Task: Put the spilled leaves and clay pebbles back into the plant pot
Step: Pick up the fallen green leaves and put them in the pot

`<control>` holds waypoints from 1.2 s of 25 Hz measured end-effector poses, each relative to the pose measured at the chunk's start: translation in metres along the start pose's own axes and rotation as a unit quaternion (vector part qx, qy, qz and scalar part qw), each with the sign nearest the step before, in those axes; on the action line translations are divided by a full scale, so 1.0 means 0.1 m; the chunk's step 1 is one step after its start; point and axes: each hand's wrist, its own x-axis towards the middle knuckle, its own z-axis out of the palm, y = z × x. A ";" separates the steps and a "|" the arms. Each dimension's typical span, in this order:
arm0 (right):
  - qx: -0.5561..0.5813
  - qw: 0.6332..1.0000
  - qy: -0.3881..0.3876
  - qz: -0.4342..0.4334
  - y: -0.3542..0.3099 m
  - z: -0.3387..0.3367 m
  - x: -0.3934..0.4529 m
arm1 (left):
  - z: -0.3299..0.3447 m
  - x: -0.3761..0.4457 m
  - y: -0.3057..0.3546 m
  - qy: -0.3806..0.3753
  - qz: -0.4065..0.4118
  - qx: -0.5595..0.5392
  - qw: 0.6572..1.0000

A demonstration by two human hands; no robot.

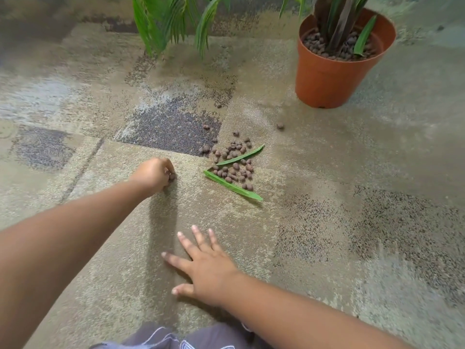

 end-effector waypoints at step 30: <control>0.016 0.992 0.103 0.072 1.07 -0.33 -0.46 | 0.29 -0.50 -0.44 0.016 -0.044 -0.052 0.998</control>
